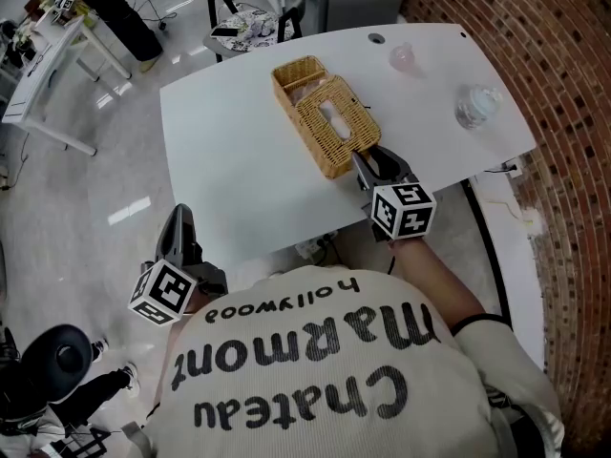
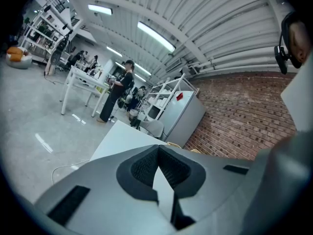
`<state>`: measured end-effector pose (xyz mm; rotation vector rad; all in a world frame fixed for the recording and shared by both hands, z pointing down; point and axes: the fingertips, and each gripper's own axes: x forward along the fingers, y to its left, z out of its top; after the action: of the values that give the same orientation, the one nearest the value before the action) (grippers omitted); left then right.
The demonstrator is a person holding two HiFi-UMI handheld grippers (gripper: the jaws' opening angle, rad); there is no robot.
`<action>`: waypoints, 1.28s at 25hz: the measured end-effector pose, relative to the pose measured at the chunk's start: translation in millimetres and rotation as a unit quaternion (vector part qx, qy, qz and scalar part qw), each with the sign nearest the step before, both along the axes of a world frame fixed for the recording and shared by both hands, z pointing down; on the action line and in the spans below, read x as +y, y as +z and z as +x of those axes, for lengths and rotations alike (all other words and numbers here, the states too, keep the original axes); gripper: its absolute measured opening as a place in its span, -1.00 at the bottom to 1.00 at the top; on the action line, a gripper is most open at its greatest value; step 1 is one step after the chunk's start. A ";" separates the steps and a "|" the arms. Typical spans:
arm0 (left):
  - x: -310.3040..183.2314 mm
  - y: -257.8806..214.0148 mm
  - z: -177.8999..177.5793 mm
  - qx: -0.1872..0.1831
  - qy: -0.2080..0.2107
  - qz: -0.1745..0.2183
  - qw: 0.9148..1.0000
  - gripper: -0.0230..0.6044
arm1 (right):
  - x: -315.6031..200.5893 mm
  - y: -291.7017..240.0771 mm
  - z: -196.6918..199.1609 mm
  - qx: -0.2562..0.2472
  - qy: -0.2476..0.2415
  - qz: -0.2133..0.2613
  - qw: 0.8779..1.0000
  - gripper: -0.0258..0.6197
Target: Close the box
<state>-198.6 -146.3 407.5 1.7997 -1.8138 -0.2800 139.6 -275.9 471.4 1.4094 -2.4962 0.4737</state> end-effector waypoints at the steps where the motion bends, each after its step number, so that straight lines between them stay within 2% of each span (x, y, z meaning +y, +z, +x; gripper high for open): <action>1: 0.2 0.4 0.3 0.000 0.000 0.000 1.000 -0.92 | 0.0 1.0 0.5 -0.003 0.004 -0.004 1.000 -0.45; 11: 1.3 4.5 -0.9 0.002 0.003 -0.002 1.000 -0.92 | -1.8 11.0 5.8 -0.030 0.050 -0.047 0.997 -0.44; 17: 0.2 3.6 3.8 0.001 0.008 -0.005 1.000 -0.92 | -2.4 14.3 11.3 -0.029 0.068 -0.059 0.996 -0.43; 32: -3.5 2.6 2.0 -0.001 0.010 -0.007 1.000 -0.92 | -5.1 24.2 16.8 -0.025 0.081 -0.083 0.993 -0.36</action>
<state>-196.6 -149.8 410.2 1.8078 -1.7950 -0.2566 156.4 -281.0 495.6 1.5584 -2.3273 0.7389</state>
